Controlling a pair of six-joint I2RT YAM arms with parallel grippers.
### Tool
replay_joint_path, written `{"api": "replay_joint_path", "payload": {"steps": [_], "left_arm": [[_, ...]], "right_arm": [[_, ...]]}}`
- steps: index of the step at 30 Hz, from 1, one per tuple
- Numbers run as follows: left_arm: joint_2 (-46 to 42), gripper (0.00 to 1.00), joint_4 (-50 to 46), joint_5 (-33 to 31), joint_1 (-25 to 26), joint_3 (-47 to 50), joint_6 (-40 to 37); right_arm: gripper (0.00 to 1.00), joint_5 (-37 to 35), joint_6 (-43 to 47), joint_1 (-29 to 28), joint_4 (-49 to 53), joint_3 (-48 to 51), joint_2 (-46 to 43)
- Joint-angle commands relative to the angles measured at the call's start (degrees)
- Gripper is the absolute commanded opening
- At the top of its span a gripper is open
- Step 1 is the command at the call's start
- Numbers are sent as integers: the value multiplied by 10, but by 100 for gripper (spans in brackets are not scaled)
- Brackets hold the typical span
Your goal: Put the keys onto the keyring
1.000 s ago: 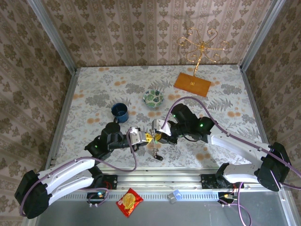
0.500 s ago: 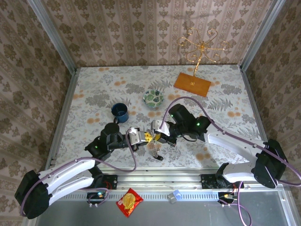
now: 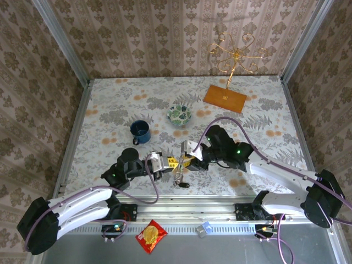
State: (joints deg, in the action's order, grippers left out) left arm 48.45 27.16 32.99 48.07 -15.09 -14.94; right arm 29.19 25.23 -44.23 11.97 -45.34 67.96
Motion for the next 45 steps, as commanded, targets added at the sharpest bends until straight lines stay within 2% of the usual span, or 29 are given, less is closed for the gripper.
{"api": "replay_joint_path", "payload": {"steps": [1, 4, 12, 16, 19, 21, 23, 25, 28, 34, 45], "left_arm": [[3, 0, 73, -5, 8, 11, 30], [6, 0, 100, -13, 11, 21, 42], [17, 0, 134, -21, 16, 30, 57], [22, 0, 140, -22, 16, 31, 59], [14, 0, 112, -36, 16, 26, 52], [1, 21, 63, -45, 15, 14, 35], [-12, 26, 1, -46, 15, -3, 9], [-18, 27, -75, -41, 15, -32, -20], [-16, 28, -137, -35, 15, -57, -45], [3, 28, -152, -26, 14, -78, -57], [30, 23, -163, -16, 9, -101, -72]], "right_arm": [[32, 15, -23, 2, -53, 16, 2], [29, 24, -31, 2, -66, 21, 10], [14, 40, -48, 2, -101, 28, 20], [0, 45, -48, 1, -107, 28, 18], [0, 44, -36, 2, -94, 23, 12], [0, 34, -13, 2, -51, 3, 12], [0, 20, 15, 2, 7, -22, 17], [0, -4, 48, -2, 67, -48, 24], [0, -38, 87, -10, 138, -85, 38], [0, -78, 125, -31, 212, -141, 66], [0, -119, 151, -80, 252, -199, 103]]}}
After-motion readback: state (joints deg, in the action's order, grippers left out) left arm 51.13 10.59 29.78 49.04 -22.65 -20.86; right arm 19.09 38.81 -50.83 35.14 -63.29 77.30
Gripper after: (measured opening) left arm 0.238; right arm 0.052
